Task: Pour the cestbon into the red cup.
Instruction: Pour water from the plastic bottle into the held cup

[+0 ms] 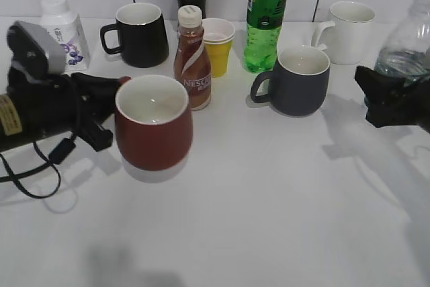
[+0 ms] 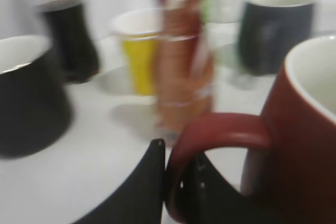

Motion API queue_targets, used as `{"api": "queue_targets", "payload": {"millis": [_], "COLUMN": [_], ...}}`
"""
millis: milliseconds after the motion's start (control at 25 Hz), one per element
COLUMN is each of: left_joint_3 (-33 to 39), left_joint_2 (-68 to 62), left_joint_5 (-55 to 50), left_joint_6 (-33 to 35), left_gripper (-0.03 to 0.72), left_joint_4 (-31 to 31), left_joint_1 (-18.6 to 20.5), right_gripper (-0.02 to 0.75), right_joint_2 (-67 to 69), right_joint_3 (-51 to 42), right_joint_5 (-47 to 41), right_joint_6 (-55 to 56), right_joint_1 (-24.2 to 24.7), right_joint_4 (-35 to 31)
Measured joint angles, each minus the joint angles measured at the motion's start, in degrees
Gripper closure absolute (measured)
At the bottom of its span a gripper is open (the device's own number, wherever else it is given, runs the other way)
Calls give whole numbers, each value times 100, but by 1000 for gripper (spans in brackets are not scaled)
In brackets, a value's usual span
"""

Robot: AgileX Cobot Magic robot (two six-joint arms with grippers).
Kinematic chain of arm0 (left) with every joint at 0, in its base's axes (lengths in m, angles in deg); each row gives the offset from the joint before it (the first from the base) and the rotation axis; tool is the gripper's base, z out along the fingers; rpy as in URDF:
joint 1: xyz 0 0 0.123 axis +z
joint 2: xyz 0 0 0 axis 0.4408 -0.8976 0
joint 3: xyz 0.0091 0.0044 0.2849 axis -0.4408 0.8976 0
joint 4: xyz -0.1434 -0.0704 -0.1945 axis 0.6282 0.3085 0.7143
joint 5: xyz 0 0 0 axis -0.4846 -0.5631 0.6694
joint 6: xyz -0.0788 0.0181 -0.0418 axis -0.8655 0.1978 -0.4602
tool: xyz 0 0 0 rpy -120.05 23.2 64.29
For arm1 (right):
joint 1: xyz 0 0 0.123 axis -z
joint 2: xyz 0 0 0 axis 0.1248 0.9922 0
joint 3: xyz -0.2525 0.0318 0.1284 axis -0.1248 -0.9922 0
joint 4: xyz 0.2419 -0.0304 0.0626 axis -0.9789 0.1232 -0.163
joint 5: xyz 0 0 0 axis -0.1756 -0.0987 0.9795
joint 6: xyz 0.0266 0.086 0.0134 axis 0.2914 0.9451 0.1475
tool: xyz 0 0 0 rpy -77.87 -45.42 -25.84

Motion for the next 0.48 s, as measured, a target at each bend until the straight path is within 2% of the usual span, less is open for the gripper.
{"api": "queue_targets", "payload": {"millis": [280, 480], "left_joint_3": [6, -90], "left_joint_2": [13, 13], "left_joint_5": [-399, -575], "left_joint_6": [0, 0], "left_gripper": [629, 629], "left_joint_4": [465, 800], "left_joint_1": [-753, -1034], "right_gripper": [261, 261], "right_joint_2": [-582, -582], "right_joint_3": [211, 542], "right_joint_5": [-654, -1328], "right_joint_6": [-14, -424], "right_joint_1": [-320, -882], "right_joint_4": [1096, 1388]}}
